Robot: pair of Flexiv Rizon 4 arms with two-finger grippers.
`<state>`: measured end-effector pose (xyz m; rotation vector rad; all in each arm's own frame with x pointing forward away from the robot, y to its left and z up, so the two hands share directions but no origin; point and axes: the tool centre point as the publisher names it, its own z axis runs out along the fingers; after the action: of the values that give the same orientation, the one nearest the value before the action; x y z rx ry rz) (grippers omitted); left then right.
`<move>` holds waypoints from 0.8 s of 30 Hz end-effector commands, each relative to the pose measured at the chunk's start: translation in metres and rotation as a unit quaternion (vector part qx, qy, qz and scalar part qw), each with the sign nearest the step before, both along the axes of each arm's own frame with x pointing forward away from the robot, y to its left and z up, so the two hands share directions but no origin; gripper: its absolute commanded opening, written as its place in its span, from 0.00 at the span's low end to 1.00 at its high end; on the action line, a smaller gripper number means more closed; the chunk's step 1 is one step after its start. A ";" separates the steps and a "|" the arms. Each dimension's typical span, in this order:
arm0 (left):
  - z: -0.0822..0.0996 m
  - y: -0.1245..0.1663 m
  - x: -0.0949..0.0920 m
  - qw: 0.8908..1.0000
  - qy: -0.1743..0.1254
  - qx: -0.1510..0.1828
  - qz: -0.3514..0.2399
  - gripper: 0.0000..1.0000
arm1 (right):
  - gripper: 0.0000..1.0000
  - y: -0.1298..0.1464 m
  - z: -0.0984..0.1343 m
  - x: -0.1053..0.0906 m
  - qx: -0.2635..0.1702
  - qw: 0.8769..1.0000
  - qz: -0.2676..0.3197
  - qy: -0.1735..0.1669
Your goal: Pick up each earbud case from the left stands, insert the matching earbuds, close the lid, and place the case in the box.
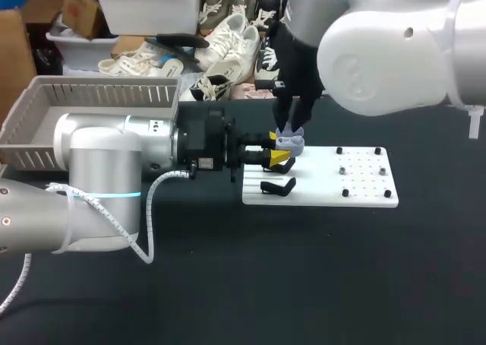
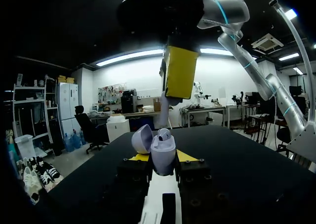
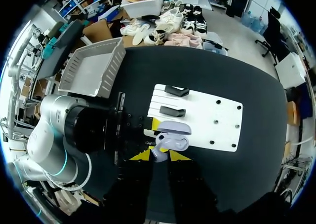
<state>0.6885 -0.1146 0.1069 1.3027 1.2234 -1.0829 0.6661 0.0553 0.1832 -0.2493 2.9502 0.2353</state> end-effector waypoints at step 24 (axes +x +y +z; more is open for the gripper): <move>-0.001 0.000 -0.001 1.000 -0.001 -0.001 0.002 0.00 | 0.00 0.002 -0.016 0.001 -0.007 1.000 0.004 -0.008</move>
<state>0.6885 -0.1146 0.1069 1.3027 1.2234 -1.0828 0.6672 0.0569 0.1690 -0.2699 2.9372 0.2157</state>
